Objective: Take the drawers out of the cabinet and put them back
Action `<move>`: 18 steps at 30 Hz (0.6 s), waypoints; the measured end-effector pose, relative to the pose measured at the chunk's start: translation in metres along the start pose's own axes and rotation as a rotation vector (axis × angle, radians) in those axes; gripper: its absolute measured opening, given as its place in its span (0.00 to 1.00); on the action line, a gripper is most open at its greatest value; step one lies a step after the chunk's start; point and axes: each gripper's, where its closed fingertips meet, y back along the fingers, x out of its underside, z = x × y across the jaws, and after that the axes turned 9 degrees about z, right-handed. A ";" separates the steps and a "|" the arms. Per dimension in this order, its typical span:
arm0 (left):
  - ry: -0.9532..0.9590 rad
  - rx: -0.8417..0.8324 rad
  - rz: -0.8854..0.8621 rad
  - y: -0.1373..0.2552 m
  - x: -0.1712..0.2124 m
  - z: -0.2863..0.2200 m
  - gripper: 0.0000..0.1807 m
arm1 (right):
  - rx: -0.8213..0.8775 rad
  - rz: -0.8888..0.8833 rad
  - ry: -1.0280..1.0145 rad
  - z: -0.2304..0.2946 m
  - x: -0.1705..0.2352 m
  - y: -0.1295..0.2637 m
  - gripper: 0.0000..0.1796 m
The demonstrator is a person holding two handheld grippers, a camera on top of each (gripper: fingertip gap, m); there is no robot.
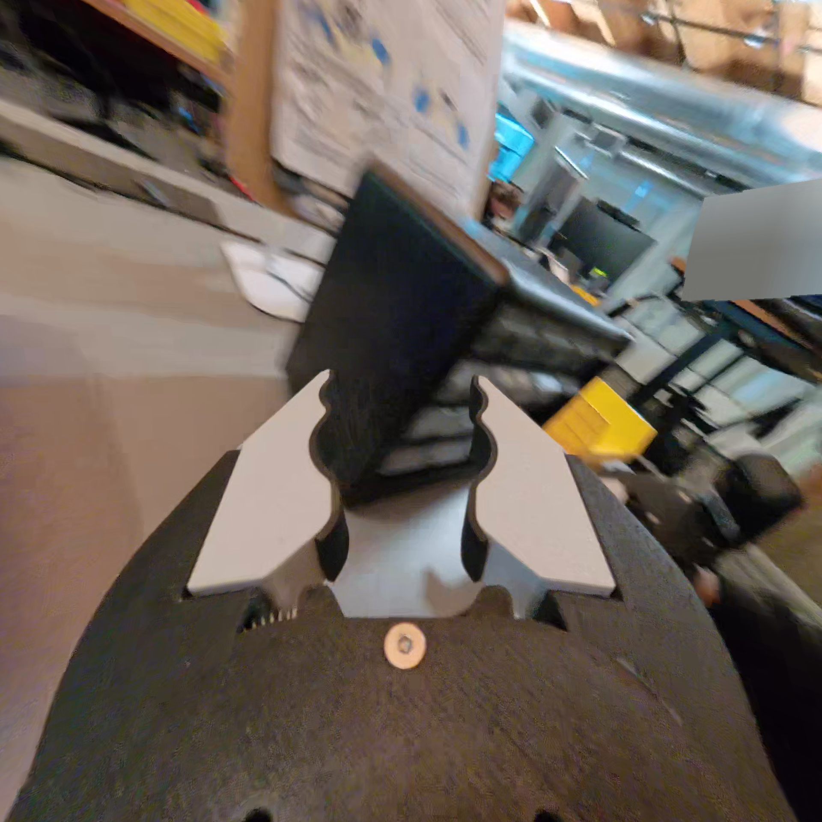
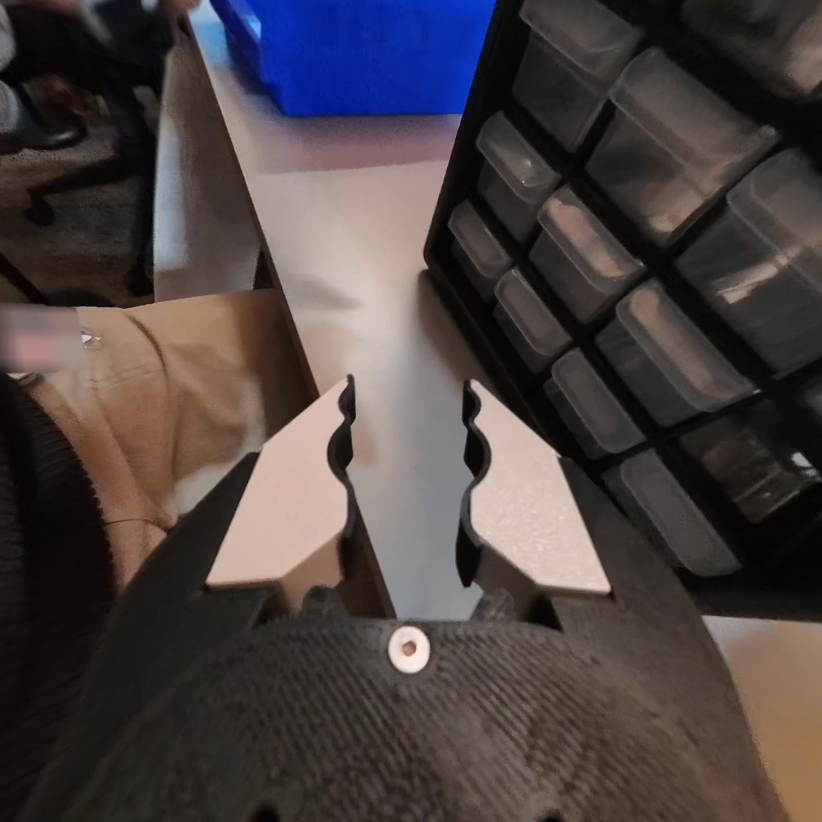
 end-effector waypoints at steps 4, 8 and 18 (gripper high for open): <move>-0.114 -0.265 -0.044 0.040 -0.087 0.099 0.25 | -0.047 -0.017 -0.050 0.006 0.001 0.001 0.26; -0.202 -0.336 0.461 0.022 -0.081 0.201 0.18 | -0.066 -0.029 -0.068 0.010 -0.001 -0.003 0.27; -0.372 -0.613 1.011 0.005 -0.027 0.327 0.22 | -0.069 -0.030 -0.055 0.016 0.001 -0.001 0.27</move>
